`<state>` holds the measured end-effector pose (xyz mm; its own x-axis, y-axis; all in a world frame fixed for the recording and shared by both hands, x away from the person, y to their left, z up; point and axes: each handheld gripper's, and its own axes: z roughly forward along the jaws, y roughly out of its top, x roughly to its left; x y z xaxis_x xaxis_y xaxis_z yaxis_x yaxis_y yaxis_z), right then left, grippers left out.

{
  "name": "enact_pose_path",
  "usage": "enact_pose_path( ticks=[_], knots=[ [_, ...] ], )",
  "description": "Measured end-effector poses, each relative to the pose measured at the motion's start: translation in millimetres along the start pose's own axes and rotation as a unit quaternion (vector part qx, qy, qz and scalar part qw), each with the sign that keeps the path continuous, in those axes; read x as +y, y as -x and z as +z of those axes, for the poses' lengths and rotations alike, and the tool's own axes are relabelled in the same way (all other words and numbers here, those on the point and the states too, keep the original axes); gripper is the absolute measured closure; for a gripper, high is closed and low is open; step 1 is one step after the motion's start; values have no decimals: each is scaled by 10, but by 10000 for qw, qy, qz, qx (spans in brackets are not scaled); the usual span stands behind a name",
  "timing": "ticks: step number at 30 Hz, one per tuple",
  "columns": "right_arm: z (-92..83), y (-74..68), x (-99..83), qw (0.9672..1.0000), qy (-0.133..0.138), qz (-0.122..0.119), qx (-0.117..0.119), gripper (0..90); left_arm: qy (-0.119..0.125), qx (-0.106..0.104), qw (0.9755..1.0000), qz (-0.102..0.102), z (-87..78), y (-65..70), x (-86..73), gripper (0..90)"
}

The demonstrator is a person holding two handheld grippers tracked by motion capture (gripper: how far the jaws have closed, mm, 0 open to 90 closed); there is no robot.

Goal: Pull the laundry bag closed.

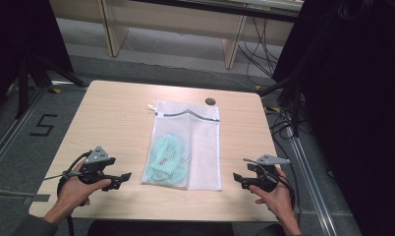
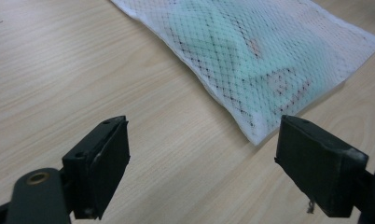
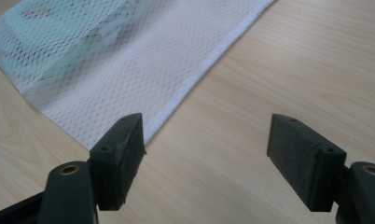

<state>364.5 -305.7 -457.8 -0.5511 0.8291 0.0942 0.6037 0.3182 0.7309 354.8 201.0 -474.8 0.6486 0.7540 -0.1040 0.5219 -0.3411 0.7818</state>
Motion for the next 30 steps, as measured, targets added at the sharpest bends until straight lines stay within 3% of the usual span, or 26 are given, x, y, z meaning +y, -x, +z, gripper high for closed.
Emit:
enact_pose_path(
  ticks=[1, 2, 4, 6, 7, 8, 9, 12, 13, 14, 15, 17, 18, 19, 22, 24, 28, 29, 30],
  knots=[
    [14, 28, 3, 9998, 77, -205, 22, 246, -62, -13, 10000, 36, -3, 2, 4, 167],
    [1, 0, 0, 9999, -43, -112, -33, 234, -36, -34, 10000, 57, 8, 3, 0, 167],
    [28, 15, -19, 9994, 53, -331, -97, 232, -89, 4, 9999, 104, 15, 7, 1, 167],
    [42, 19, -22, 9992, 28, -388, -73, 207, -100, 4, 9998, 141, 14, 5, 0, 166],
    [27, 22, -12, 9992, -108, -387, -58, 202, -44, -13, 10000, 53, 28, 19, -1, 167],
    [46, -5, -25, 9996, -24, -262, -53, 201, -44, -13, 10000, 53, 28, 19, -1, 167],
    [49, 4, -25, 9993, 12, -364, -82, 198, -61, 42, 10000, 20, 36, 29, -1, 167],
    [54, 3, -22, 9992, 48, -398, -58, 191, -104, -19, 9999, 80, 27, 30, 2, 166],
    [36, 22, -8, 9987, -73, -502, -38, 192, -59, 6, 10000, 67, 36, 41, 2, 165],
    [33, 0, -6, 9992, -87, -380, -30, 197, -42, -26, 9999, 117, 44, 40, 3, 164],
    [47, 7, -11, 9985, -19, -550, -66, 216, -63, -6, 9999, 92, 54, 54, 5, 161],
    [46, 12, -1, 9979, -22, -638, -57, 228, -12, -23, 10000, 43, 63, 66, 4, 161],
    [46, 12, -1, 9979, -22, -638, -57, 228, -26, -45, 10000, 28, 67, 73, 5, 161],
    [29, -26, 4, 9987, -129, -490, -9, 253, -71, -97, 9999, 90, 65, 72, 10, 162],
    [31, -29, 10, 9986, -84, -513, -38, 256, -10, -87, 9999, 89, 68, 96, 21, 169],
    [48, 0, 16, 9973, -10, -726, -59, 262, 15, -39, 9999, 152, 61, 93, 27, 170],
    [52, -35, 25, 9986, -64, -522, -44, 276, 49, -39, 9999, 91, 74, 112, 26, 178],
    [66, -9, 27, 9975, -20, -705, -63, 282, 106, -66, 9999, 3, 87, 131, 26, 185],
    [70, -3, 33, 9971, -28, -757, -44, 289, 75, -80, 9999, 46, 92, 135, 28, 192]
  ],
)
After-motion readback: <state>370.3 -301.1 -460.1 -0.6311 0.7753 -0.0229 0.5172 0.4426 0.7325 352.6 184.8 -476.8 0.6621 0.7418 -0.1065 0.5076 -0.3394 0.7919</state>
